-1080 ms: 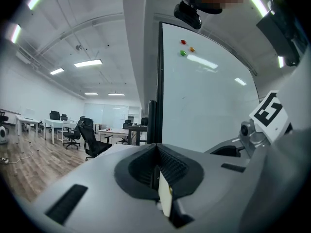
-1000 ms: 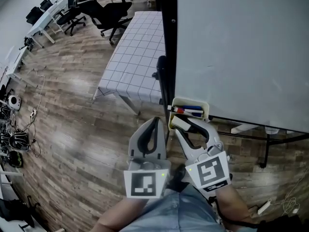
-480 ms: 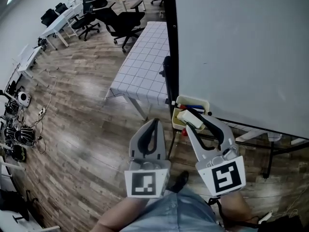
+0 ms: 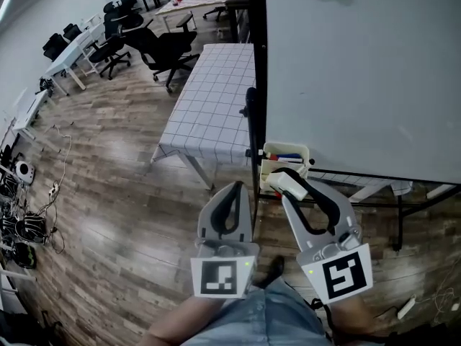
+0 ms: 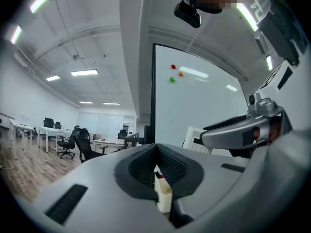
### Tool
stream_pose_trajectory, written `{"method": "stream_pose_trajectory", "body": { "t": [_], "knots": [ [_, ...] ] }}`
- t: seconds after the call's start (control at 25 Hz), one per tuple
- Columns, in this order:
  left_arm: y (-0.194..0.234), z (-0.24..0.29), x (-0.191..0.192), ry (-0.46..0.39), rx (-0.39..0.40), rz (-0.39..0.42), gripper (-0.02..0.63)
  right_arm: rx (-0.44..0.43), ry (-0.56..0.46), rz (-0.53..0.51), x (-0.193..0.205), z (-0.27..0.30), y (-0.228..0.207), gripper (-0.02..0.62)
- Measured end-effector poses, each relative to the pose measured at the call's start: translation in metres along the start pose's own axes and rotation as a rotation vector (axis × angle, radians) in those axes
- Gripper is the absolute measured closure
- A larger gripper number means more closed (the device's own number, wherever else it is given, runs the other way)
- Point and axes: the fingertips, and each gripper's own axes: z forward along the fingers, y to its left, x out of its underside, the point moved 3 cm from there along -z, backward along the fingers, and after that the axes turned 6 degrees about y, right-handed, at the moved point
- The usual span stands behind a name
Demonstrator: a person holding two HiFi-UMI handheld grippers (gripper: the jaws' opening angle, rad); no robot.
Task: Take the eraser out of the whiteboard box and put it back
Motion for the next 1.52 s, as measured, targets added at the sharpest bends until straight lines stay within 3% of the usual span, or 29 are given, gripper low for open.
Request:
{"method": "stream_pose_trajectory", "body": {
  "t": [0.4, 0.8, 0.96, 1.52],
  "knots": [
    [-0.002, -0.024, 0.001, -0.014, 0.105, 0.002, 0.601, 0.096, 0.042, 0.036, 0.008, -0.028, 0.034, 0.474],
    [-0.013, -0.036, -0.002, -0.03, 0.168, 0.014, 0.601, 0.119, 0.05, 0.028, 0.007, -0.041, 0.047, 0.474],
    [-0.012, -0.035, -0.001, -0.03, 0.158, -0.016, 0.601, 0.116, 0.051, 0.029, 0.006, -0.042, 0.047, 0.474],
    [-0.015, -0.012, -0.003, -0.031, 0.134, -0.004, 0.601, 0.096, 0.055, 0.03, 0.01, -0.025, 0.022, 0.474]
  ]
}}
